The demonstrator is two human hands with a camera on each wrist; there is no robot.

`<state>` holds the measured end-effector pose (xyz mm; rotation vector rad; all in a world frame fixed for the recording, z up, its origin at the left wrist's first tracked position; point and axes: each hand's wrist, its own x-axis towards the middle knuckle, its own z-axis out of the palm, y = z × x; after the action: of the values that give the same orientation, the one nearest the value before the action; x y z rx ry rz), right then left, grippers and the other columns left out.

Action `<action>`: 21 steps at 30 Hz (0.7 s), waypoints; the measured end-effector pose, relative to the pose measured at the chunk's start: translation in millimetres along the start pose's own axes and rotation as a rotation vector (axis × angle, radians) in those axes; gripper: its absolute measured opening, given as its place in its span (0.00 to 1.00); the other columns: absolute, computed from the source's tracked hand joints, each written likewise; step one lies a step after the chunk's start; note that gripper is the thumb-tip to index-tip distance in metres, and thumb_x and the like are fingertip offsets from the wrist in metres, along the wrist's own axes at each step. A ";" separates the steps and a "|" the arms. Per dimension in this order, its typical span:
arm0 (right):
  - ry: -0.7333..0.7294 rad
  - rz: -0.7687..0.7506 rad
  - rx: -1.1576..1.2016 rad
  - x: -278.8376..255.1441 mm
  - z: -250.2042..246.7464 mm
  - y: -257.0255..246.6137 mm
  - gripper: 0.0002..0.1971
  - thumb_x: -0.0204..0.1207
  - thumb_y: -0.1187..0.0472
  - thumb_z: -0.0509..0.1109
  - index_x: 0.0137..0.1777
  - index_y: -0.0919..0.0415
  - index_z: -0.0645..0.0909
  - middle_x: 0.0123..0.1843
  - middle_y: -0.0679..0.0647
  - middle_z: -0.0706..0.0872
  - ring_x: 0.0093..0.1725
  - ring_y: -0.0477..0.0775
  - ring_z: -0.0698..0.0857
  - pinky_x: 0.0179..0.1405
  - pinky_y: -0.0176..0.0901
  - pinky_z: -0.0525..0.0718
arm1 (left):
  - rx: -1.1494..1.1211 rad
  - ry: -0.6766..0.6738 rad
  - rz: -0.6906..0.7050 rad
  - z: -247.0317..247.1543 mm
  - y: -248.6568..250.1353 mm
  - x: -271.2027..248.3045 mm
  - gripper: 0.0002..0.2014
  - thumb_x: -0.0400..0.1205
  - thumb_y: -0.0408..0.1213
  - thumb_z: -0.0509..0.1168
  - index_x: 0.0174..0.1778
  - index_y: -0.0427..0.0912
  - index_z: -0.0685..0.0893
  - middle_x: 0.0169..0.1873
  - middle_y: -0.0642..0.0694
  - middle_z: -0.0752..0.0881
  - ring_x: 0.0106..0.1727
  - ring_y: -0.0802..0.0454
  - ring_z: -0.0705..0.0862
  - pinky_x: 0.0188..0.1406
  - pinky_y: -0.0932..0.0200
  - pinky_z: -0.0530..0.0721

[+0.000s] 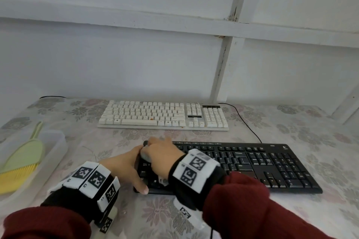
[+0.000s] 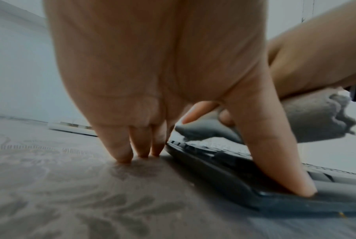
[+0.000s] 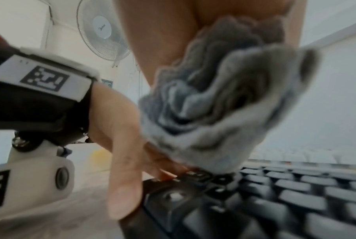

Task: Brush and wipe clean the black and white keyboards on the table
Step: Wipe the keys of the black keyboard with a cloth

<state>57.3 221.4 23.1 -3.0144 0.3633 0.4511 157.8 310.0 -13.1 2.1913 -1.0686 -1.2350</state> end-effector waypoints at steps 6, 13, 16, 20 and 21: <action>-0.009 0.014 -0.012 -12.5 7.8 4.9 0.16 0.80 0.71 0.58 0.66 0.66 0.76 0.69 0.61 0.68 0.68 0.69 0.65 0.61 0.58 0.74 | 0.008 0.003 0.002 -1.6 -2.5 1.2 0.63 0.58 0.35 0.83 0.82 0.47 0.45 0.70 0.54 0.72 0.68 0.57 0.72 0.67 0.62 0.71; 0.002 0.156 0.070 -44.1 14.7 43.5 0.12 0.75 0.78 0.58 0.50 0.63 0.77 0.63 0.61 0.69 0.67 0.66 0.66 0.54 0.54 0.74 | -0.066 -0.017 0.058 -2.1 -9.2 2.1 0.69 0.43 0.44 0.84 0.80 0.52 0.51 0.68 0.59 0.73 0.70 0.55 0.74 0.75 0.48 0.70; -0.024 0.206 0.086 -48.1 6.8 59.6 0.15 0.75 0.77 0.56 0.31 0.60 0.66 0.54 0.58 0.67 0.50 0.58 0.70 0.51 0.47 0.63 | -0.068 -0.029 0.067 -2.6 -8.9 0.6 0.71 0.37 0.49 0.87 0.77 0.56 0.54 0.70 0.59 0.72 0.71 0.54 0.73 0.76 0.48 0.69; 0.057 0.217 0.169 -50.3 10.3 74.0 0.10 0.75 0.78 0.55 0.46 0.68 0.77 0.59 0.57 0.71 0.55 0.60 0.68 0.54 0.48 0.68 | -0.037 -0.022 0.049 -2.0 -7.3 1.6 0.68 0.45 0.43 0.85 0.79 0.53 0.52 0.67 0.60 0.73 0.69 0.55 0.74 0.75 0.50 0.70; 0.057 0.220 0.182 -52.9 14.4 74.1 0.12 0.73 0.79 0.55 0.49 0.68 0.76 0.60 0.57 0.71 0.57 0.59 0.67 0.54 0.48 0.69 | -0.041 -0.018 0.049 -1.7 -7.6 2.2 0.67 0.46 0.42 0.84 0.79 0.52 0.51 0.67 0.60 0.74 0.69 0.55 0.75 0.75 0.50 0.70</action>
<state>-13.9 162.8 22.4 -2.8263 0.7037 0.3261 163.2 313.1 -18.3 2.1148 -1.0874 -1.2464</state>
